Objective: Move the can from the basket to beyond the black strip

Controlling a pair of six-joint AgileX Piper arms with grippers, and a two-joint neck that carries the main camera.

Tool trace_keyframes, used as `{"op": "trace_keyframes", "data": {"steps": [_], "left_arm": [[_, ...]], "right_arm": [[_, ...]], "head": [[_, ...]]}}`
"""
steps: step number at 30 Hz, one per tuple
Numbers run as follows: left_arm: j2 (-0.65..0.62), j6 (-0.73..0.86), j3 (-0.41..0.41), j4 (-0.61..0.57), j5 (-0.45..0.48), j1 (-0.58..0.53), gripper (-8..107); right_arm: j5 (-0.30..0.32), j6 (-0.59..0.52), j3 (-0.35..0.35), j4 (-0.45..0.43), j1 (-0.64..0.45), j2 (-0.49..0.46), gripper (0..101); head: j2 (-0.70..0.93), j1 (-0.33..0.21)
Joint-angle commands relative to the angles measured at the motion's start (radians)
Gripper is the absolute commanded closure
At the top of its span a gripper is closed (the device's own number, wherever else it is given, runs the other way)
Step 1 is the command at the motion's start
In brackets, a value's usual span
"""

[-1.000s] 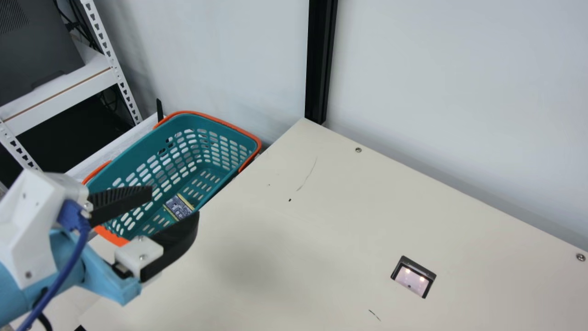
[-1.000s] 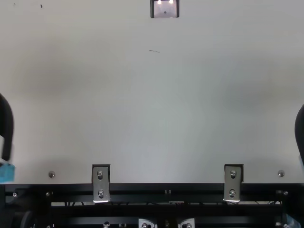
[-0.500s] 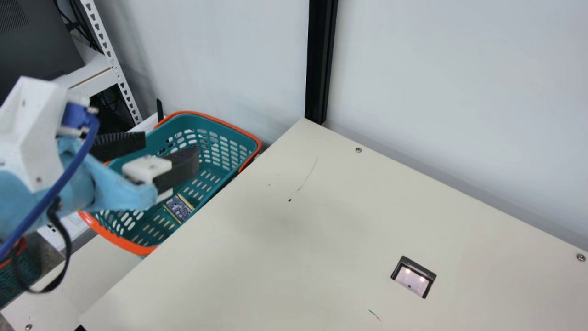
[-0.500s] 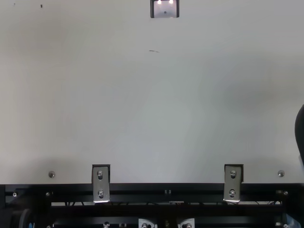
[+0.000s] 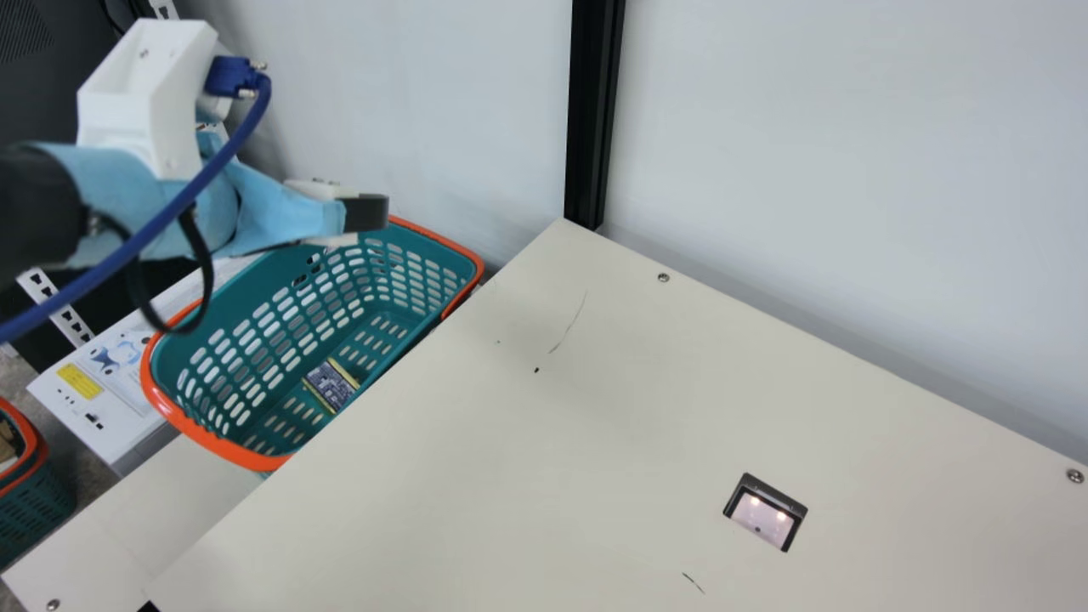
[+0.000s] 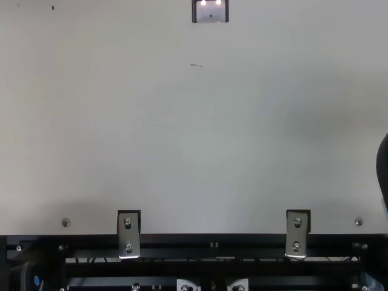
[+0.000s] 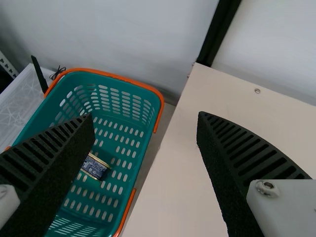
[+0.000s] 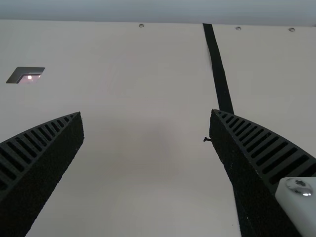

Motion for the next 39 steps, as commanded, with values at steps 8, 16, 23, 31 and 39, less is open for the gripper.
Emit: {"op": "trace_keyframes", "data": {"steps": [8, 16, 23, 31, 39], "left_arm": [[0.247, -0.030, -0.138, -0.051, 0.052, 0.138, 9], [0.417, -0.139, -0.198, -0.027, 0.071, 0.191, 9], [0.556, -0.230, -0.223, 0.008, 0.051, 0.221, 9], [0.704, -0.322, -0.227, 0.059, 0.005, 0.238, 9], [0.842, -0.420, -0.222, 0.123, -0.029, 0.238, 9]], "right_arm": [[0.000, 0.000, 0.000, 0.000, 0.000, 0.000, 0], [0.000, 0.000, 0.000, 0.000, 0.000, 0.000, 0], [0.000, 0.000, 0.000, 0.000, 0.000, 0.000, 0], [0.000, 0.000, 0.000, 0.000, 0.000, 0.000, 0], [0.000, 0.000, 0.000, 0.000, 0.000, 0.000, 0]], "head": [[0.034, -0.070], [0.034, -0.070], [0.034, -0.070], [0.034, -0.070], [0.034, -0.070]]}}
